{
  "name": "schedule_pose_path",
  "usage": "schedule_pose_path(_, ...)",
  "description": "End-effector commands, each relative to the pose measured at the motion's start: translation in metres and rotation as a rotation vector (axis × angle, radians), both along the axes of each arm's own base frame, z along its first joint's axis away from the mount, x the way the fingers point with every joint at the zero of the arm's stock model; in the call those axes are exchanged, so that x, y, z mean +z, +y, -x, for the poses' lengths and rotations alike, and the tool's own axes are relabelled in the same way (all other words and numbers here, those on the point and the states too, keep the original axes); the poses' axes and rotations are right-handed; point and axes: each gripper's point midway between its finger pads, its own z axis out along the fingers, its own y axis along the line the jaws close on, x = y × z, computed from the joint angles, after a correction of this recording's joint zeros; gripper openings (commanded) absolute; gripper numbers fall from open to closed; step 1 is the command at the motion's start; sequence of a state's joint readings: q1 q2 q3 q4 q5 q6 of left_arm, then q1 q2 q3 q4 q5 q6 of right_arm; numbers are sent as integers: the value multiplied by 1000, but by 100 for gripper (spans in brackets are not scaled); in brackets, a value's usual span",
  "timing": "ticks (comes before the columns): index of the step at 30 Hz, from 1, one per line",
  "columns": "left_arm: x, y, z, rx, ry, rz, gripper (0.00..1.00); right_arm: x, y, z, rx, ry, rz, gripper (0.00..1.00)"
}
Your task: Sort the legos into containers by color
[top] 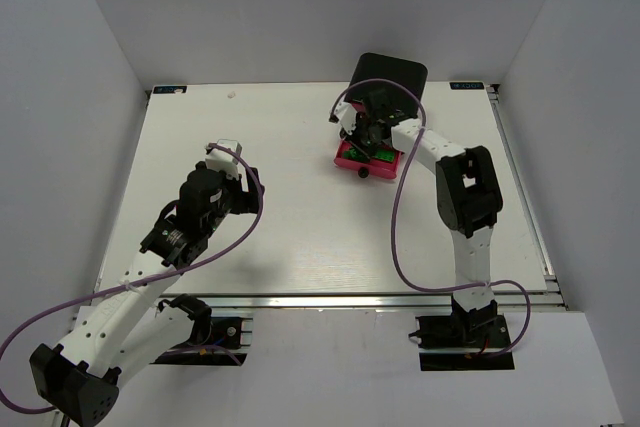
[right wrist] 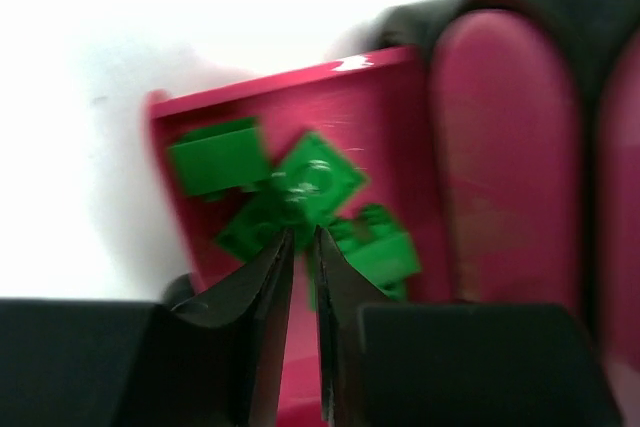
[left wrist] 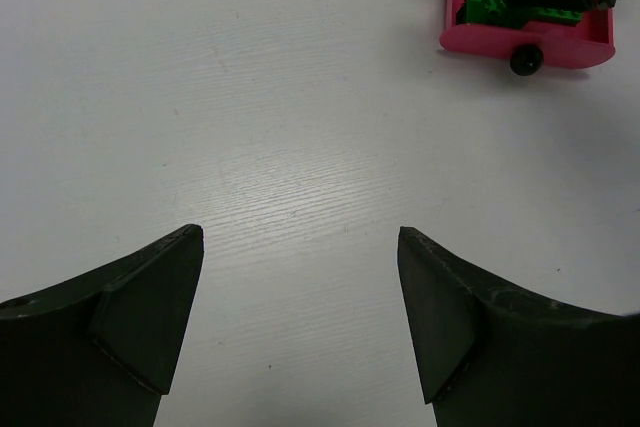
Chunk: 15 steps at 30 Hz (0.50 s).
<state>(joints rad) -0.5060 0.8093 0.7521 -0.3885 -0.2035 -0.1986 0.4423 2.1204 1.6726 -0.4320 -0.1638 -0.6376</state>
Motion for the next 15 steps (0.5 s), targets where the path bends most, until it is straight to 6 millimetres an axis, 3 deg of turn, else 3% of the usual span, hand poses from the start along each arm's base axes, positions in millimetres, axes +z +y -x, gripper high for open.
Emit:
schedule_pose_path(1, 8, 3, 1, 8, -31, 2, 88, 52, -10, -28, -97, -199, -13, 20)
schedule_pose_path(3, 9, 3, 0, 9, -35, 2, 88, 74, -11, -26, -93, -249, -43, 21)
schedule_pose_path(6, 9, 2, 0, 6, -35, 3, 88, 87, 0, -2, 17, -225, -106, 21)
schedule_pose_path(9, 9, 3, 1, 9, -36, 2, 88, 83, 15, 42, 219, -109, -148, 19)
schedule_pose_path(10, 10, 3, 1, 11, -38, 3, 88, 69, 11, 68, 276, -6, -124, 18)
schedule_pose_path(12, 10, 3, 1, 11, -37, 4, 88, 57, 12, 87, 397, 45, -104, 12)
schedule_pose_path(15, 9, 3, 1, 11, -36, 3, 88, 35, 3, 96, 407, 98, -49, 1)
